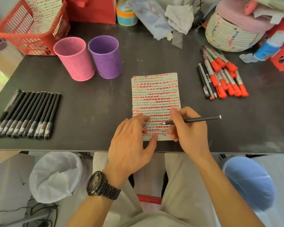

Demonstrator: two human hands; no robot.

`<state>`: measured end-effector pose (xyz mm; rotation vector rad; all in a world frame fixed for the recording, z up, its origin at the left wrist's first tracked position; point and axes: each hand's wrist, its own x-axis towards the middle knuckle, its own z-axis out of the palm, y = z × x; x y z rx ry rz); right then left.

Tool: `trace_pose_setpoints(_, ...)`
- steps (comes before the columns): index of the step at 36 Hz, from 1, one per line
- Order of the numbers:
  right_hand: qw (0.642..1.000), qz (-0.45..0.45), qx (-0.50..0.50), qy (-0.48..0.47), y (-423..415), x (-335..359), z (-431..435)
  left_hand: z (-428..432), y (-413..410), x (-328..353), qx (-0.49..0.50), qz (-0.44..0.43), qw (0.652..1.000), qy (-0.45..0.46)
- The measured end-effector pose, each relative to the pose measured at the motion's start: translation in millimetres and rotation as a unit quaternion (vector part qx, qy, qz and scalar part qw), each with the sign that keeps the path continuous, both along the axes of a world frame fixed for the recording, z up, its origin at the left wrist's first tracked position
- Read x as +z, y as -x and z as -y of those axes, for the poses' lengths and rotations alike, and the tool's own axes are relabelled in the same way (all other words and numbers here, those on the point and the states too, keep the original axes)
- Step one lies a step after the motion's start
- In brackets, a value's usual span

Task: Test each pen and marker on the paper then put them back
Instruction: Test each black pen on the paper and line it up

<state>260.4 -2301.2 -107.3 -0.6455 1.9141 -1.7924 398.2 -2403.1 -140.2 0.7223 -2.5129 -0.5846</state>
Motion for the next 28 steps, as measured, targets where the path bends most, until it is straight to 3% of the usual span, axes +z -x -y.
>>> trace_pose_setpoints(11, 0.991, -0.104, -0.059, -0.058, -4.5, -10.3, -0.4, -2.3, 1.9, -4.2, -0.003, -0.017, 1.000, 0.003)
trace_pose_setpoints(28, 0.982, -0.169, -0.022, -0.076, -4.7, -16.5, 0.2, -4.2, 3.0, 6.9, 0.019, 0.005, 1.000, -0.024)
